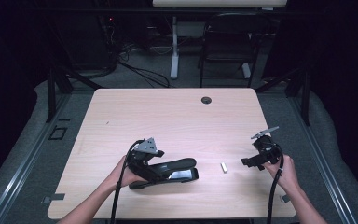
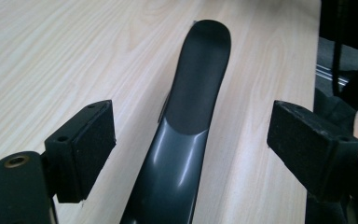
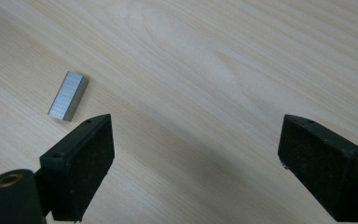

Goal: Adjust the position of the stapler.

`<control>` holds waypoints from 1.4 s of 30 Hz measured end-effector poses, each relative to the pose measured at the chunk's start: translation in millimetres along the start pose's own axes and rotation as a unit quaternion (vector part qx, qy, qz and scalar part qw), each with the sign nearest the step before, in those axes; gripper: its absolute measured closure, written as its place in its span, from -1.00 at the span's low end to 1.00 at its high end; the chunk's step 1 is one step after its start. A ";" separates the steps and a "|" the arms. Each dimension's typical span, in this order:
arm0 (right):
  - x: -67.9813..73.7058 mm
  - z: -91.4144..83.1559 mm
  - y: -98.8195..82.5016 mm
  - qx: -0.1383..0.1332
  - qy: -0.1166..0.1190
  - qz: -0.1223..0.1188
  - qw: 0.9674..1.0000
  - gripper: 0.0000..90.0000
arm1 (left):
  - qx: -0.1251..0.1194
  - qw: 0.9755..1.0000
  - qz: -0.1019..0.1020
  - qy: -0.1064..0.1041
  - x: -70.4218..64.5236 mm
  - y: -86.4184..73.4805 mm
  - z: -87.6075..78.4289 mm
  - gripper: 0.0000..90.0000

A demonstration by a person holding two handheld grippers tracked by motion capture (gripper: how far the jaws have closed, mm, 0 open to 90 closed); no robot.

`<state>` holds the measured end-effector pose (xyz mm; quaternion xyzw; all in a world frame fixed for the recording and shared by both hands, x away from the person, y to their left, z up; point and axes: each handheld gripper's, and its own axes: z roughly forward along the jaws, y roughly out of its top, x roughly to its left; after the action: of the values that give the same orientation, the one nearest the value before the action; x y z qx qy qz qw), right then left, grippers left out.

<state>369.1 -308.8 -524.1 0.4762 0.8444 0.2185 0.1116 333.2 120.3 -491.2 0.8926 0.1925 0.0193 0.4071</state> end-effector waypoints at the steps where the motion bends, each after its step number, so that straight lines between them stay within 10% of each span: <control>1: 0.6 -0.7 0.3 -0.004 0.004 0.001 1.000 -0.76 | -0.001 1.000 -0.005 0.003 0.5 -1.1 -1.6 -0.68; 19: 33.7 -12.5 9.7 -0.045 0.060 -0.061 0.995 -0.69 | 0.019 0.998 -0.052 0.040 12.9 -41.4 -29.4 -0.73; 32: 109.3 -2.8 45.7 -0.080 0.182 -0.142 0.970 -0.73 | 0.054 0.996 -0.069 0.034 18.0 -52.5 -23.7 -0.92; 42: 150.3 6.1 62.9 -0.104 0.213 -0.195 0.952 -0.45 | 0.061 0.997 -0.049 0.016 18.4 -54.7 -16.3 -0.31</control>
<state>340.6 -150.7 -496.6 0.2305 0.8977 0.3750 0.0184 329.2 171.1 -522.7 0.9048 0.2433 0.0024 0.3494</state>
